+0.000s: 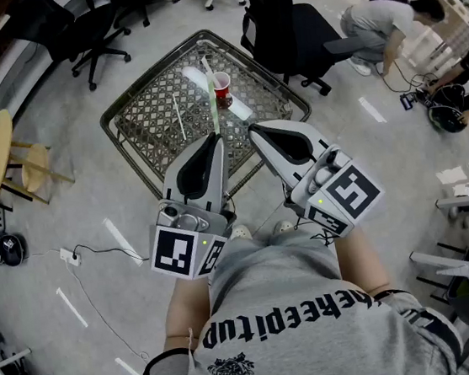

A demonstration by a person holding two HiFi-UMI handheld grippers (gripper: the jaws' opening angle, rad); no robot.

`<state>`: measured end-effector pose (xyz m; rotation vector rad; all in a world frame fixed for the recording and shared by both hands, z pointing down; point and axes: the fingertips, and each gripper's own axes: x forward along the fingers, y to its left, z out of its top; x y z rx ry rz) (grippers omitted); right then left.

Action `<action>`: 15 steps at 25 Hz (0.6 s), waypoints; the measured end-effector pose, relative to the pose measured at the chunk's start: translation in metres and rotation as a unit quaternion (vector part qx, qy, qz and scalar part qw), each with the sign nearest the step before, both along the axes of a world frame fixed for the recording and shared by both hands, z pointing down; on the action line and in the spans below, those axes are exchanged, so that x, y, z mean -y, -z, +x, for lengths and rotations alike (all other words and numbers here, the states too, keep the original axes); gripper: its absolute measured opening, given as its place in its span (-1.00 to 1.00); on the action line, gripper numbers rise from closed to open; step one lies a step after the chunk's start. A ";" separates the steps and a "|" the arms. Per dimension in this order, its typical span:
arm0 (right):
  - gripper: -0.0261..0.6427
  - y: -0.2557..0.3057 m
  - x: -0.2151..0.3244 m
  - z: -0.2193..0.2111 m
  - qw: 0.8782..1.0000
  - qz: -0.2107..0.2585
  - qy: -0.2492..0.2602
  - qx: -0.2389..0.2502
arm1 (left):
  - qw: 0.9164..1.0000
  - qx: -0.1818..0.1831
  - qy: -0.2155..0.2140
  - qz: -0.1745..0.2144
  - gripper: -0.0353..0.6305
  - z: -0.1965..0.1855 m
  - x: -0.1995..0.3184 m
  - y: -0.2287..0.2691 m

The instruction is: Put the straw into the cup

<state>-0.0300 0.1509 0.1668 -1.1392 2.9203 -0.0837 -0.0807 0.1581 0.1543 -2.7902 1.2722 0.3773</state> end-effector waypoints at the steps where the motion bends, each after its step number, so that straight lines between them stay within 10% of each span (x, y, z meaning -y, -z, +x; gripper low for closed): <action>1: -0.90 0.000 -0.001 -0.002 1.000 0.000 -0.001 -0.001 | 1.000 0.000 -0.001 0.000 -0.76 -0.002 0.000 0.000; 15: -0.90 -0.004 -0.001 -0.019 1.000 0.001 -0.027 -0.012 | 0.999 -0.007 -0.033 -0.001 -0.76 -0.016 0.005 -0.005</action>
